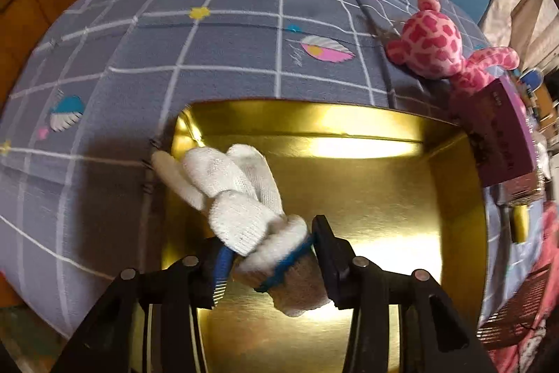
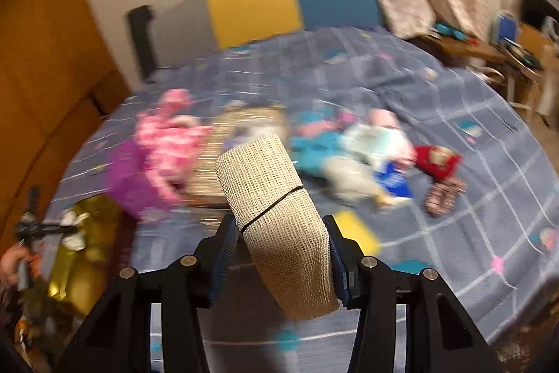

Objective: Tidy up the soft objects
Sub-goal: 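Carry the glove into the gold tray and open the left tool while the right tool carries the roll, then lower the beige roll into the tray beside the glove and open the right tool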

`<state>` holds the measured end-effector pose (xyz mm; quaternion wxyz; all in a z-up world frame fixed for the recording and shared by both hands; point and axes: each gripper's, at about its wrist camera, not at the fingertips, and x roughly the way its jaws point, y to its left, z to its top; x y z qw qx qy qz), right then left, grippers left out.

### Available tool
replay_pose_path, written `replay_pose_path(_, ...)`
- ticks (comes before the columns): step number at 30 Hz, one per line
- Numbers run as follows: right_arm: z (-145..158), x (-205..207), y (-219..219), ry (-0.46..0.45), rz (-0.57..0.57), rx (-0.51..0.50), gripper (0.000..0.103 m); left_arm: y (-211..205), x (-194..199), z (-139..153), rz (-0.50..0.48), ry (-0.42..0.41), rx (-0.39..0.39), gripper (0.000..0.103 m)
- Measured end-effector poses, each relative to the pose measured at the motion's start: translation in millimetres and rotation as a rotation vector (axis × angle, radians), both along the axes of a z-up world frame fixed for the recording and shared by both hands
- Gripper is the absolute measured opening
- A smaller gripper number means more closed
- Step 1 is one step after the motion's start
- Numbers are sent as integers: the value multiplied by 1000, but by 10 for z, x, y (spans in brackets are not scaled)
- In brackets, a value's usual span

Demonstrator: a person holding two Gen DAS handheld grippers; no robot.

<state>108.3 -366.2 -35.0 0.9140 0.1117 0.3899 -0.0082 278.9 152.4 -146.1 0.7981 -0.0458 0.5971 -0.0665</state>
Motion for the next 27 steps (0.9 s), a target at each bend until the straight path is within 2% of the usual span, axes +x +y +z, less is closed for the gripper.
replay_pose_path(4, 121, 26, 622, -29, 144, 21, 49, 79, 16, 219, 18, -52, -9, 52)
replay_pose_path(7, 138, 109, 1104, -21, 257, 48, 49, 185, 4, 386, 53, -104, -25, 53)
replay_pose_path(11, 127, 192, 1714, -20, 379, 65, 49, 347, -157, 556, 135, -175, -82, 53)
replay_pose_path(15, 8, 357, 2284, 15, 482, 95, 49, 382, -440, 658, 185, -236, -89, 53)
replay_pose_path(17, -80, 419, 2478, 41, 513, 93, 49, 394, -645, 682, 213, -272, -134, 53)
replay_pose_path(21, -377, 676, 2917, 151, 534, 100, 49, 425, -1055, 651, 278, -324, -219, 53)
replay_pose_path(24, -640, 943, 3219, 238, 511, 105, 49, 435, -1319, 601, 319, -344, -254, 52)
replay_pose_path(27, -850, 1164, 3469, 296, 460, 100, 49, 420, -1524, 557, 346, -351, -255, 52)
